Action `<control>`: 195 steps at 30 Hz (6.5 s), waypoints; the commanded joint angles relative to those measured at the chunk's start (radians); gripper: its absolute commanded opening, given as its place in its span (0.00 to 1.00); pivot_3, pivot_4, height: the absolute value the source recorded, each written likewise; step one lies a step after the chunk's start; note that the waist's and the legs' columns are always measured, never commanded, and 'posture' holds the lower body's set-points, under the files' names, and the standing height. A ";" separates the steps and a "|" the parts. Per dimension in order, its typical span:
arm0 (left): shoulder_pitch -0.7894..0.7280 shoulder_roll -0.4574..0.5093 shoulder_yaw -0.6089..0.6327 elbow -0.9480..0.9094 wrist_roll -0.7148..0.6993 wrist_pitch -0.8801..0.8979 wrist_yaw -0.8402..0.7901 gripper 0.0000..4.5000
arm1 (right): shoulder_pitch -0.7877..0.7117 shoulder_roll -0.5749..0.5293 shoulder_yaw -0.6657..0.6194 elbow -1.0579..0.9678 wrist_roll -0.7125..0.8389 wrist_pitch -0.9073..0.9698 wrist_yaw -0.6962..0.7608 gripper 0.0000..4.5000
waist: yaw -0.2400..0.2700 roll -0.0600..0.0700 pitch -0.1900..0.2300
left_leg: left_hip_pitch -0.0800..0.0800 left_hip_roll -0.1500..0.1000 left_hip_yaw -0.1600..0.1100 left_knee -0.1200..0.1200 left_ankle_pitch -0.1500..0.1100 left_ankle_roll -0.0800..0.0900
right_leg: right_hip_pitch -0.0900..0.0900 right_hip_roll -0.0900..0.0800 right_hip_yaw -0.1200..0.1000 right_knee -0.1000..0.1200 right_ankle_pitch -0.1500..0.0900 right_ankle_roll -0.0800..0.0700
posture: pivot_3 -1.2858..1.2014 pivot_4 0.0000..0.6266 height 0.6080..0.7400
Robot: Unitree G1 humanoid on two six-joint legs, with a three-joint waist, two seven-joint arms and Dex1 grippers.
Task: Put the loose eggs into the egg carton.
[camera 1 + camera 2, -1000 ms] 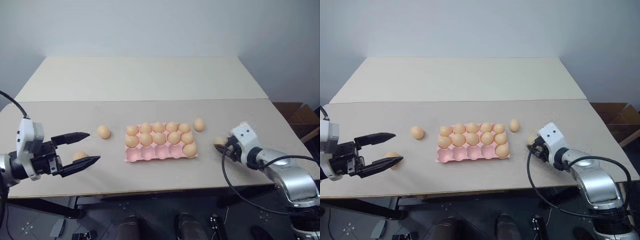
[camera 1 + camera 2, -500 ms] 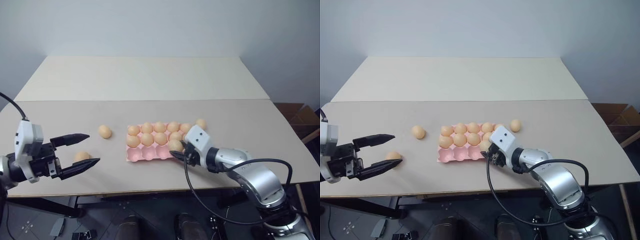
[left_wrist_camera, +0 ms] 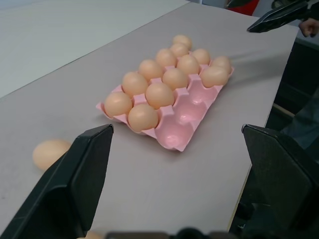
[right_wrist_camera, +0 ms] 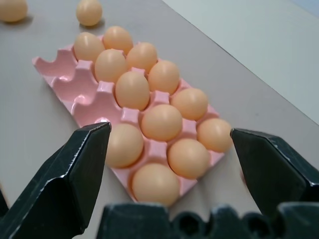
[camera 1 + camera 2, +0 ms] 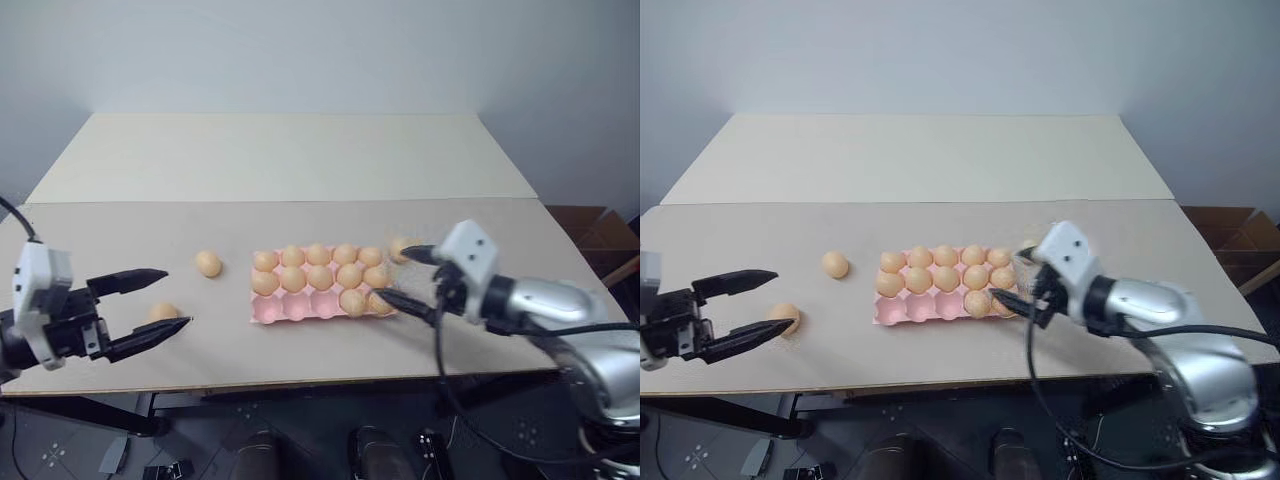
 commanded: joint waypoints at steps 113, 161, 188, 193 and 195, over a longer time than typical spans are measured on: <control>0.058 -0.141 -0.104 0.126 0.182 0.069 0.277 1.00 | 0.089 -0.061 -0.069 0.177 0.038 -0.400 0.309 0.99 | 0.018 -0.002 0.000 | 0.005 0.001 0.004 -0.005 0.003 -0.003 | 0.000 0.000 0.003 0.001 -0.001 -0.005 | 0.52 0.24 1.00; -0.565 -0.266 -0.775 0.034 0.350 0.057 0.298 0.89 | 0.064 -0.023 -0.023 0.091 0.066 -0.385 0.141 1.00 | 0.009 -0.002 0.000 | 0.001 -0.001 -0.002 0.000 0.003 -0.002 | 0.002 0.001 0.002 0.001 0.005 0.004 | 0.52 0.24 1.00; 0.003 -0.112 0.004 0.010 0.196 0.041 0.194 0.99 | 0.046 -0.043 -0.021 0.180 0.075 -0.416 0.239 1.00 | 0.020 -0.001 0.000 | 0.003 0.001 0.000 -0.001 0.003 -0.002 | 0.001 0.000 0.001 0.002 -0.002 -0.001 | 0.52 0.24 1.00; -0.160 -0.155 -0.153 0.008 0.219 0.162 0.423 0.99 | 0.038 -0.043 -0.023 0.175 0.076 -0.415 0.239 1.00 | 0.019 -0.002 0.000 | 0.002 0.000 0.000 -0.001 0.003 -0.002 | 0.001 0.000 0.001 0.002 0.003 0.000 | 0.52 0.24 1.00; -0.273 -0.195 -0.236 0.019 0.228 0.247 0.544 0.99 | 0.038 -0.040 -0.020 0.169 0.074 -0.416 0.234 1.00 | 0.019 -0.002 0.000 | 0.002 0.000 -0.001 -0.001 0.003 -0.002 | 0.002 0.000 0.001 0.002 0.005 0.003 | 0.52 0.24 1.00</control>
